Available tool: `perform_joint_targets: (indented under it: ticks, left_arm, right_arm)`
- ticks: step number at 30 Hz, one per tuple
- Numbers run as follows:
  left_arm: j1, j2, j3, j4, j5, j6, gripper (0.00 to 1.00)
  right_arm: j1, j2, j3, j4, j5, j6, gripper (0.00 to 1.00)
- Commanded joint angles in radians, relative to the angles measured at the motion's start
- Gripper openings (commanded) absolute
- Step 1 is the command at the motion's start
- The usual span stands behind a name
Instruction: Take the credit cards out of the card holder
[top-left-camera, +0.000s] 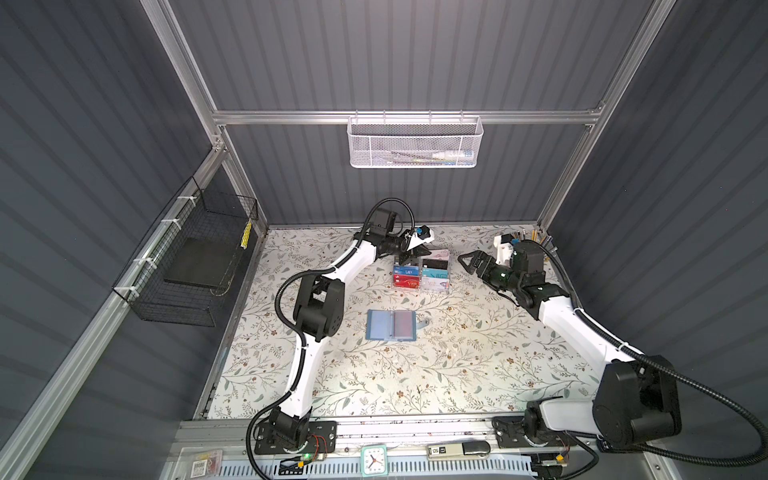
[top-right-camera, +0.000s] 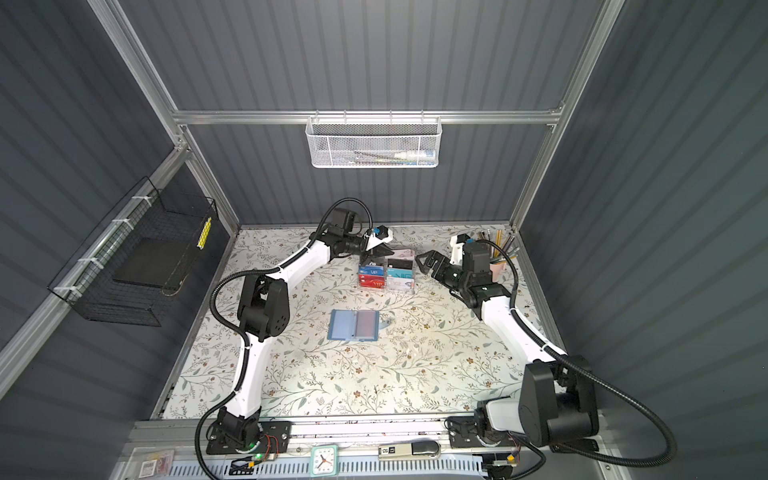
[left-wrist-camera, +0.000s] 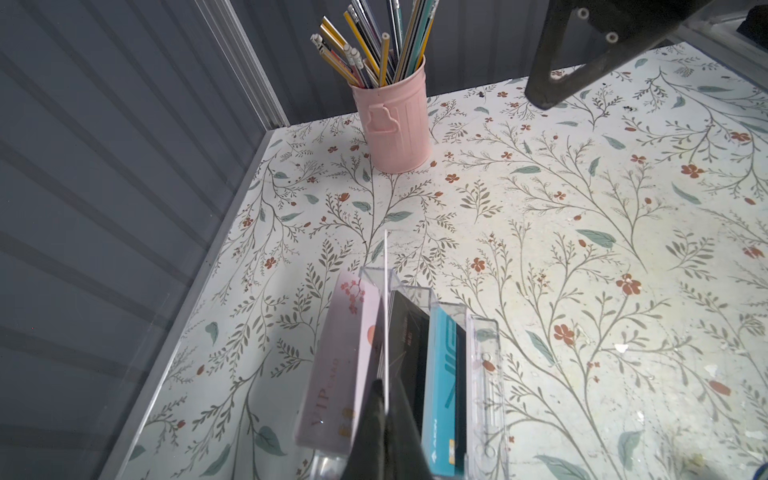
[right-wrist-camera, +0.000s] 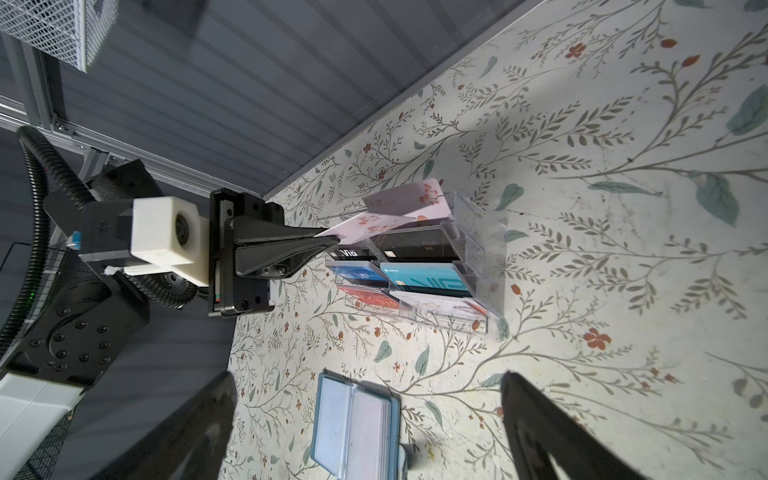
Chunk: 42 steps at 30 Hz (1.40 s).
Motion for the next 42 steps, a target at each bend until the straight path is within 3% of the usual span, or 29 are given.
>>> perform_joint_targets:
  ticks: [1, 7, 42]
  left_arm:
    - [-0.005, 0.039, 0.067, -0.024, 0.037, 0.045, 0.0]
    - [-0.005, 0.119, 0.178, -0.076, 0.046, 0.067, 0.0]
    - [-0.026, 0.176, 0.226, -0.148, -0.025, 0.254, 0.0]
  right_arm:
    - [-0.013, -0.002, -0.024, 0.047, -0.028, -0.016, 0.99]
    - [-0.044, -0.004, -0.043, 0.065, -0.051, -0.01, 0.99]
    - [-0.073, 0.023, -0.063, 0.129, -0.095, 0.011, 0.99]
